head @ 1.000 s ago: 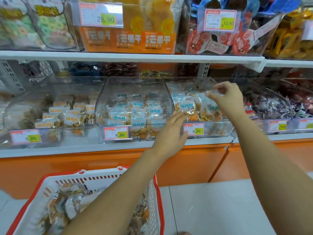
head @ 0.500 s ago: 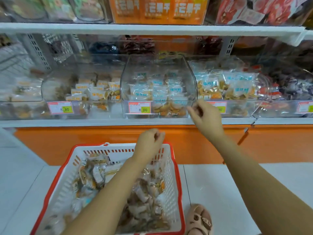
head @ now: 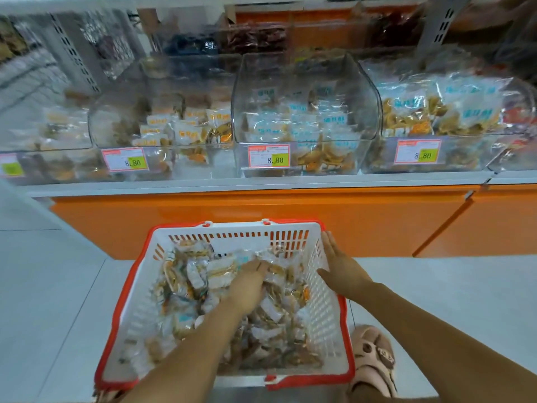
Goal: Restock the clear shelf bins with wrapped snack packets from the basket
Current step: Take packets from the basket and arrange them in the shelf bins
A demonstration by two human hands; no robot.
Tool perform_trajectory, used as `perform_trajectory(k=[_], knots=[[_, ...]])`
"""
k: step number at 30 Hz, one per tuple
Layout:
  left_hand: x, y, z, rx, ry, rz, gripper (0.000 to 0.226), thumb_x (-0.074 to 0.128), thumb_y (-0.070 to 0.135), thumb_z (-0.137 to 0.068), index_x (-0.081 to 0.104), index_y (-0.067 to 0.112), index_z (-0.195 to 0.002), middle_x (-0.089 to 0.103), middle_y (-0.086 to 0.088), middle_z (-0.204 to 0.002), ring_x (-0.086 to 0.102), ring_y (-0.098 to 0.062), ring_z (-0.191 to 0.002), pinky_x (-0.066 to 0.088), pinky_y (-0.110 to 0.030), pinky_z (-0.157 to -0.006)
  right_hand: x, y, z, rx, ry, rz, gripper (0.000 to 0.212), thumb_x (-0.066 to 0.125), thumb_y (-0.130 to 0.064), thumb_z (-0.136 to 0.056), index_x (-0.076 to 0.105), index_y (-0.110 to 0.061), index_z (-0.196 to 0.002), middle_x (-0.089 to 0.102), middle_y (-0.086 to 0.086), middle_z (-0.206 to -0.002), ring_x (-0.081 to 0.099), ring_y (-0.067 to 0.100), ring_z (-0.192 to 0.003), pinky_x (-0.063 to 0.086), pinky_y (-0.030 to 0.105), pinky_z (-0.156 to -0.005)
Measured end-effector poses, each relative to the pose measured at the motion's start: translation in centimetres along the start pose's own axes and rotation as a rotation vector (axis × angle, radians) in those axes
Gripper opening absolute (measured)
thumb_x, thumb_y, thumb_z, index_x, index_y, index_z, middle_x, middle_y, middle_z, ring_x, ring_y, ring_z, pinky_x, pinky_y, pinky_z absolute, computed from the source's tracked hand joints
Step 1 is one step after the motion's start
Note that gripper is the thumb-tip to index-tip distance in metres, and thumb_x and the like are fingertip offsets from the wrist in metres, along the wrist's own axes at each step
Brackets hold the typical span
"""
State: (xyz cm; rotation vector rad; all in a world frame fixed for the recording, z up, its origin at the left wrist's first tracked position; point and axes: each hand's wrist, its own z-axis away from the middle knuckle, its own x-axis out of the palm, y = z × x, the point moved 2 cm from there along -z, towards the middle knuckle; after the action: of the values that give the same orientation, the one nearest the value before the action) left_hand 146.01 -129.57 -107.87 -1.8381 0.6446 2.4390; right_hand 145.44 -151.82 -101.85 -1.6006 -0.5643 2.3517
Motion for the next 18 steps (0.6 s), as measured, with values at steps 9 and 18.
perform_trajectory(k=[9,18], knots=[[1.6,-0.4,-4.0,0.145,0.007,-0.189,0.08,0.05,-0.007,-0.084,0.019,0.024,-0.152,0.011,0.003,-0.16,0.008,-0.021,-0.147,0.021,-0.035,-0.118,-0.8,-0.2,0.1,-0.034,-0.039,0.042,0.081,0.045,-0.029,-0.099,-0.017,-0.018,-0.15,-0.018,0.004,-0.159,0.055,0.025,-0.119,0.047,0.032,-0.092],[-8.3,3.2,-2.1,-0.27,-0.248,1.016,0.025,0.064,0.026,-0.089,0.063,0.009,-0.107,0.071,-0.006,-0.083,0.07,-0.023,-0.075,0.058,-0.037,-0.08,-7.3,-2.2,-1.8,-0.04,-0.027,-0.148,0.051,0.052,-0.042,-0.095,0.045,-0.019,-0.141,0.05,0.002,-0.142,0.049,0.019,-0.127,0.038,0.033,-0.104]])
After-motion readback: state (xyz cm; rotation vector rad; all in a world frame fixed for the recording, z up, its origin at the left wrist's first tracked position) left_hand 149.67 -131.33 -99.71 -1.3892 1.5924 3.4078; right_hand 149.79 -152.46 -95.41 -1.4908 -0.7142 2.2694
